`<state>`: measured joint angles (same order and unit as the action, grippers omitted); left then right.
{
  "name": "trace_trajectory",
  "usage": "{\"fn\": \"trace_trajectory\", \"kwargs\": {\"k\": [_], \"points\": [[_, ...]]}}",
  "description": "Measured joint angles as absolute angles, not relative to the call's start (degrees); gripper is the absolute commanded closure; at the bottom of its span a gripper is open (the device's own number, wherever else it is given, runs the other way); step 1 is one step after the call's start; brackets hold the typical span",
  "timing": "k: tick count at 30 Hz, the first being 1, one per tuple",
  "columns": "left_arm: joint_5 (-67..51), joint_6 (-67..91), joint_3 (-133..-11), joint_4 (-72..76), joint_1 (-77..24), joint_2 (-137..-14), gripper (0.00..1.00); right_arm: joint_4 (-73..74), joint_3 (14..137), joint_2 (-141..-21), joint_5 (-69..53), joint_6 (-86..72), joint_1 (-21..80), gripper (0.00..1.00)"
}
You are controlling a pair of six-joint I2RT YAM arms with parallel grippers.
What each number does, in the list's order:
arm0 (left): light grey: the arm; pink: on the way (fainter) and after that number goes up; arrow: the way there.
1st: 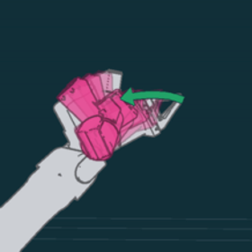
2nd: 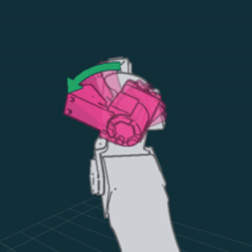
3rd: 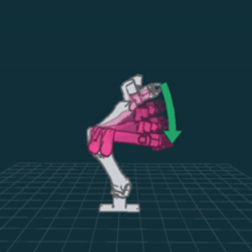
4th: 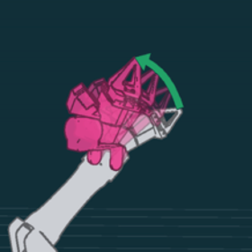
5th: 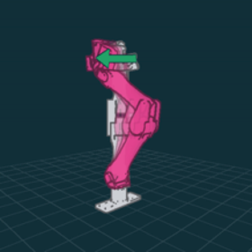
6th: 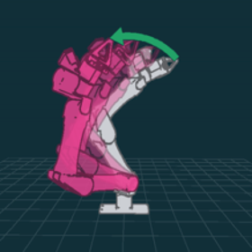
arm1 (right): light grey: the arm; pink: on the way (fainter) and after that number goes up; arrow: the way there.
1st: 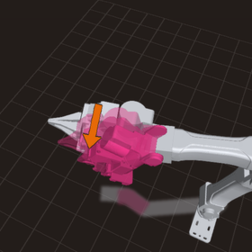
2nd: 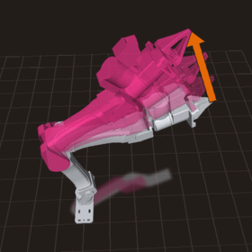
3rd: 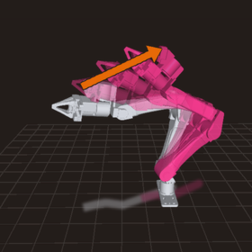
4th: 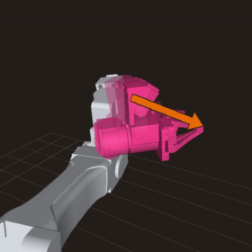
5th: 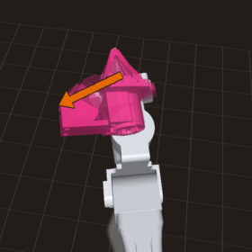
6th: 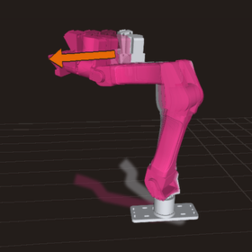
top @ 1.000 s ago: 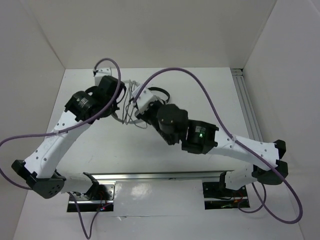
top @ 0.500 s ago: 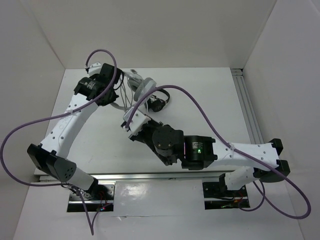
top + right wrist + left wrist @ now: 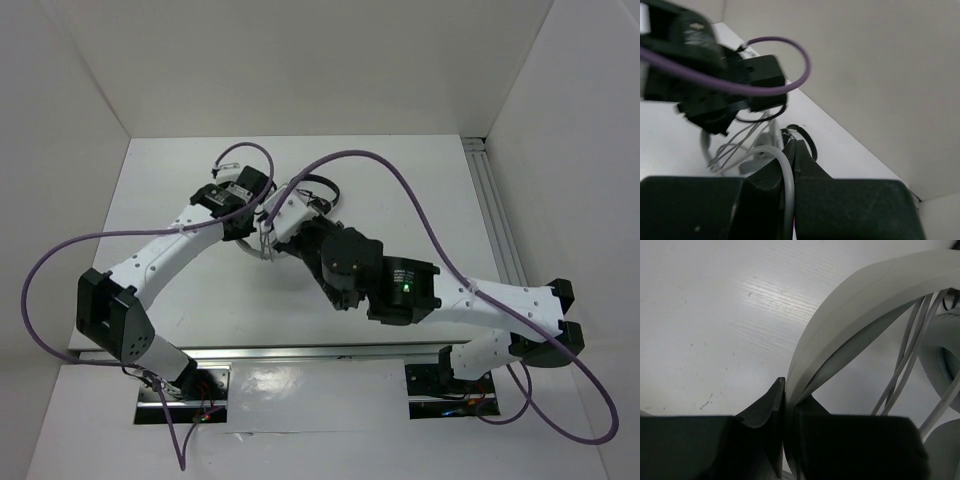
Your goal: Wrap the headphones
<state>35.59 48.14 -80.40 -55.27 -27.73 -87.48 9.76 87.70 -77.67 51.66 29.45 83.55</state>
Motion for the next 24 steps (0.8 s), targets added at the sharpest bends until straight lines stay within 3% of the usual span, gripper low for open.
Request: {"fn": "trace_trajectory", "kwargs": {"k": [12,24], "points": [[28.67,34.48,-71.00,-47.79,-38.52,-82.06,1.00,-8.73,82.91,-75.05,55.96,40.38,72.99,1.00],[25.15,32.82,-65.45,-44.53,-46.28,-80.49,1.00,-21.06,82.91,-80.42,57.67,60.82,67.70,1.00]]}}
